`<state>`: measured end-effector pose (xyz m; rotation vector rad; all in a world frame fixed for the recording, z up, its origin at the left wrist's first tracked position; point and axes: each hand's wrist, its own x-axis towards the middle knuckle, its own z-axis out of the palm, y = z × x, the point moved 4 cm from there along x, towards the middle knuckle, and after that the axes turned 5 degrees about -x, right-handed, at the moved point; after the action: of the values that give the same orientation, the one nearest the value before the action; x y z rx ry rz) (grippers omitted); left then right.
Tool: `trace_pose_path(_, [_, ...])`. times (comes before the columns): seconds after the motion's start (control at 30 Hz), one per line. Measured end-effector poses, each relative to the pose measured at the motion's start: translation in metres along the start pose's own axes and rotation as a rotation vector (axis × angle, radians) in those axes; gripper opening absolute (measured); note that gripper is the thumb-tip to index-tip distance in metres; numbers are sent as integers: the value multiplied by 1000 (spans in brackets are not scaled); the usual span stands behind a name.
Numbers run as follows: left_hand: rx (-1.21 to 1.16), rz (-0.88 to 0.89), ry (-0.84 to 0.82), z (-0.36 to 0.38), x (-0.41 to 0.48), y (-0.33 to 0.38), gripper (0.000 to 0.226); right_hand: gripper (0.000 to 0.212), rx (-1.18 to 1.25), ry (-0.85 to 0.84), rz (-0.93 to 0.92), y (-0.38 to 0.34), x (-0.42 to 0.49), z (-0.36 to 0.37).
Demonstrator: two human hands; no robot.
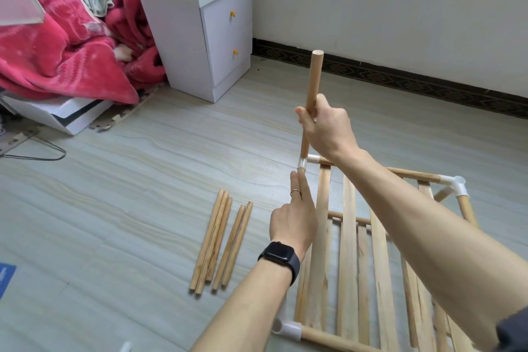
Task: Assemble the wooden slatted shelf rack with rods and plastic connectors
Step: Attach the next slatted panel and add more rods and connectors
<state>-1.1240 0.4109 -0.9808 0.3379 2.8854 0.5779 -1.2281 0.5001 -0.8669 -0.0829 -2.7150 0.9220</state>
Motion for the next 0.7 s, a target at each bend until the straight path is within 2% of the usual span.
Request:
trace_pose_path(0.1, [-23, -1, 9, 0, -2, 7, 78, 20, 23, -111, 62, 11, 0, -3])
trace_pose_path(0.23, [20, 43, 7, 3, -2, 13, 75, 12, -43, -275, -29, 4, 14, -22])
trace_pose_path(0.27, [41, 59, 6, 4, -2, 15, 74, 10, -39, -262, -74, -4, 19, -30])
trace_pose_path(0.33, [71, 80, 22, 6, -2, 17, 71, 8, 65, -134, -133, -24, 32, -52])
trace_pose_path(0.4, [80, 86, 31, 8, -3, 18, 69, 14, 150, -7, -105, -36, 41, -72])
trace_pose_path(0.47, [75, 70, 30, 7, -3, 16, 70, 21, 12, -30, -54, -34, 37, -73])
trace_pose_path(0.53, [54, 48, 17, 5, -6, 15, 73, 25, -168, -158, -5, -19, 13, -60])
trace_pose_path(0.57, [46, 43, 11, 5, -9, 15, 75, 29, -138, -233, 48, -9, -3, -53])
trace_pose_path(0.63, [25, 39, 0, 7, -15, 15, 78, 36, 137, -345, 197, 10, -30, -44])
trace_pose_path(0.7, [11, 44, -11, 4, -19, 12, 80, 30, 404, -346, 361, 23, -43, -48])
